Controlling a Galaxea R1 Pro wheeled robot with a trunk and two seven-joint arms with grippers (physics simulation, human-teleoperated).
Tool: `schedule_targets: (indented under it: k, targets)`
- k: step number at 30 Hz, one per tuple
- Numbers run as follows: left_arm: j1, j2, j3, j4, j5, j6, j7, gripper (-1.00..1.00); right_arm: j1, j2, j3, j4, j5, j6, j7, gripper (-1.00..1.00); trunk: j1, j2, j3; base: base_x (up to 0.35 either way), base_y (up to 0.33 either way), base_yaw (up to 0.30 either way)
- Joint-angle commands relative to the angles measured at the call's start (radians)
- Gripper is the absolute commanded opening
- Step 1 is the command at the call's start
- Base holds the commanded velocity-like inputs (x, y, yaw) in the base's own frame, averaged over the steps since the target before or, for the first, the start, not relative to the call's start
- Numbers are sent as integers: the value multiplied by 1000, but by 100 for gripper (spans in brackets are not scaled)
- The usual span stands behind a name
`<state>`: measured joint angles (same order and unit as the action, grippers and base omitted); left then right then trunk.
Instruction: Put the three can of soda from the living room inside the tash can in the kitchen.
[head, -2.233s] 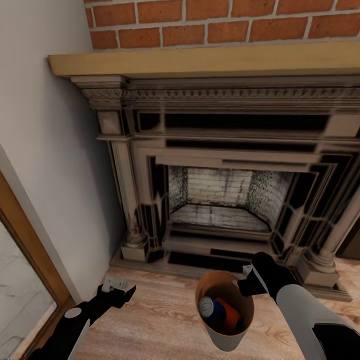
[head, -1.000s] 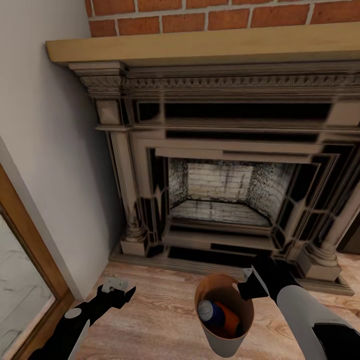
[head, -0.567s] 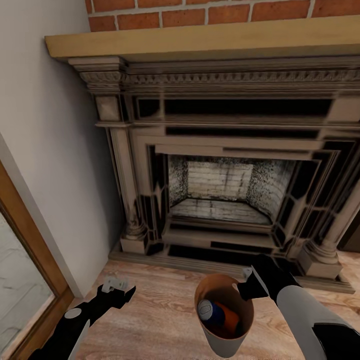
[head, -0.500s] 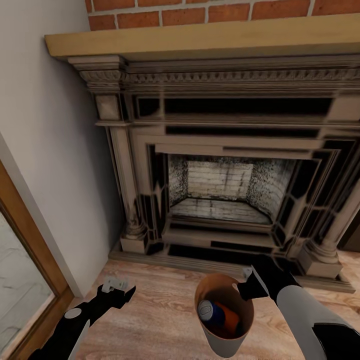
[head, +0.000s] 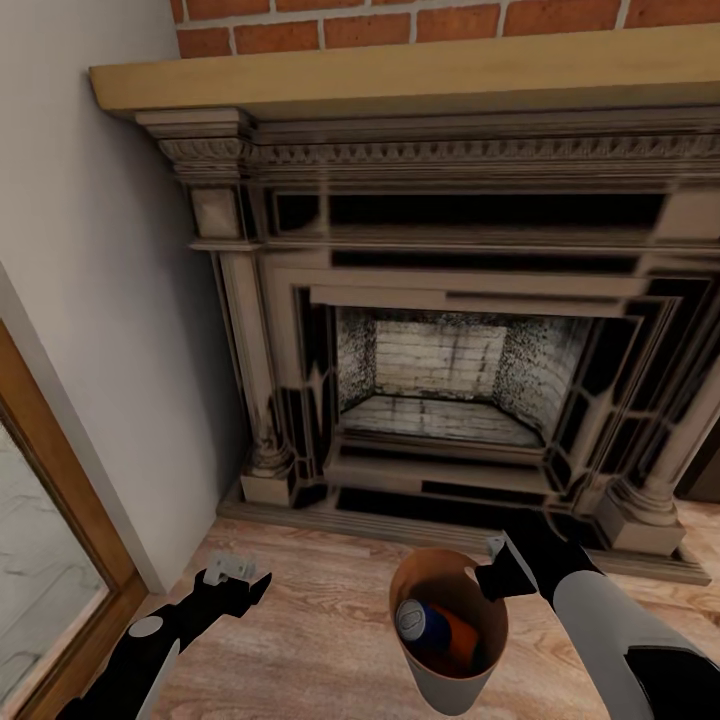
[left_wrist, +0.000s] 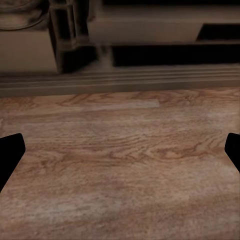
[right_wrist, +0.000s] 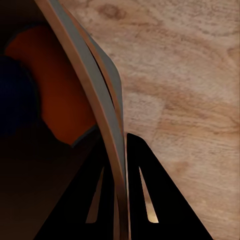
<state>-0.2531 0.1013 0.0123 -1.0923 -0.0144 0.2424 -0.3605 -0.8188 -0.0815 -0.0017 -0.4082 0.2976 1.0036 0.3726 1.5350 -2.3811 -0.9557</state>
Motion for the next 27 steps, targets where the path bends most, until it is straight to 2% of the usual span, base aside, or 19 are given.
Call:
schedule_targets:
  k: [1, 10, 14, 27]
  targets:
    - [0, 0, 0, 0, 0, 0, 0, 100, 0, 0, -3, 0, -23, 3, 5, -100, 0, 0, 0, 0, 0, 0]
    - [0, 0, 0, 6, 0, 0, 0, 100, 0, 2, -3, 2, -22, 4, 3, -100, 0, 0, 0, 0, 0, 0]
    - [0, 0, -1, 34, 1, 0, 0, 100, 0, 2, -2, 2, -22, 4, 3, -100, 15, -28, -12, 0, 0, 0]
    - [0, 1, 0, 46, 2, 0, 0, 100, 0, 0, -1, 2, -21, 4, 4, -100, 19, -35, -16, 0, 0, 0]
